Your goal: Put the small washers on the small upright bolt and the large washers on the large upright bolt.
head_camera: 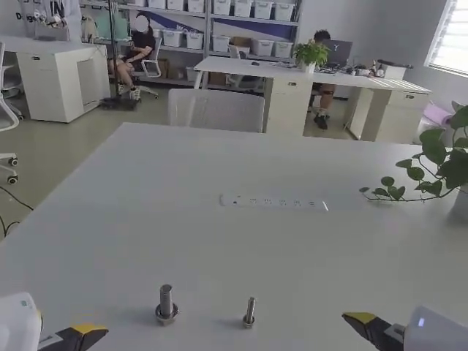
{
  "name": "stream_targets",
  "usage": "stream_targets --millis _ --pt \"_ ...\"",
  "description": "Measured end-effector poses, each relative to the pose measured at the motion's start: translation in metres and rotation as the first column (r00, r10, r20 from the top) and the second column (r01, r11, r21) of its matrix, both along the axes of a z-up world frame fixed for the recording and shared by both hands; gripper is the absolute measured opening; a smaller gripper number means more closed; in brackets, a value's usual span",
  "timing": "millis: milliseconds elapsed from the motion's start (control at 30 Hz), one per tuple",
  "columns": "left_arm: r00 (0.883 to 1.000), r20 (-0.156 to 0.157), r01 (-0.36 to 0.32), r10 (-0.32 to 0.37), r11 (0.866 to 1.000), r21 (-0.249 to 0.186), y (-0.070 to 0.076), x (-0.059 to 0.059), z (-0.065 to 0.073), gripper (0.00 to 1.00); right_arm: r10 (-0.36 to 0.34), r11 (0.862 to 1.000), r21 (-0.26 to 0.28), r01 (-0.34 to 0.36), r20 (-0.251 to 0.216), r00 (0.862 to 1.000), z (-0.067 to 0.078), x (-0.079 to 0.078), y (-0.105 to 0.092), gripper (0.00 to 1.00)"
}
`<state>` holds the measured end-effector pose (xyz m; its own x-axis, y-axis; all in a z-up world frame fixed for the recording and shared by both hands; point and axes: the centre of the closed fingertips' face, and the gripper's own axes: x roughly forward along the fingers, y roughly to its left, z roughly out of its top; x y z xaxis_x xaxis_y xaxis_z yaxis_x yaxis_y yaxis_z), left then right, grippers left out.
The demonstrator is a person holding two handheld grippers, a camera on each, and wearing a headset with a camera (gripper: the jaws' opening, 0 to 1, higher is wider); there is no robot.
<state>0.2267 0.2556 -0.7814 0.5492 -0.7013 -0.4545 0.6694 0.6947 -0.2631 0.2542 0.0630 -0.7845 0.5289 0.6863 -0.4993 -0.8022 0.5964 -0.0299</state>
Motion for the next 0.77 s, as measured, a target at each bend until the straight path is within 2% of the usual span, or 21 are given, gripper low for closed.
stream_targets --millis 167,300,467,767 --pt "1.000 -0.004 -0.010 0.010 1.000 0.005 0.0025 0.0030 -0.0033 1.00 -0.003 1.000 -0.013 0.003 0.007 1.000 -0.0017 0.0021 -0.0026 1.00" --pt "1.000 -0.014 -0.010 0.010 1.000 0.006 0.0030 0.0025 -0.0079 1.00 -0.006 1.000 -0.022 0.006 -0.006 1.000 -0.0078 0.0038 -0.0038 1.00" --pt "1.000 -0.019 -0.010 0.010 1.000 0.007 0.0030 0.0013 -0.0092 1.00 -0.017 1.000 -0.011 0.017 -0.004 1.000 -0.0049 0.0052 -0.0039 1.00" --pt "1.000 -0.020 -0.014 0.015 1.000 0.004 0.0030 0.0003 -0.0095 1.00 -0.027 1.000 -0.006 0.027 -0.023 0.999 -0.0082 0.0048 -0.0043 0.99"
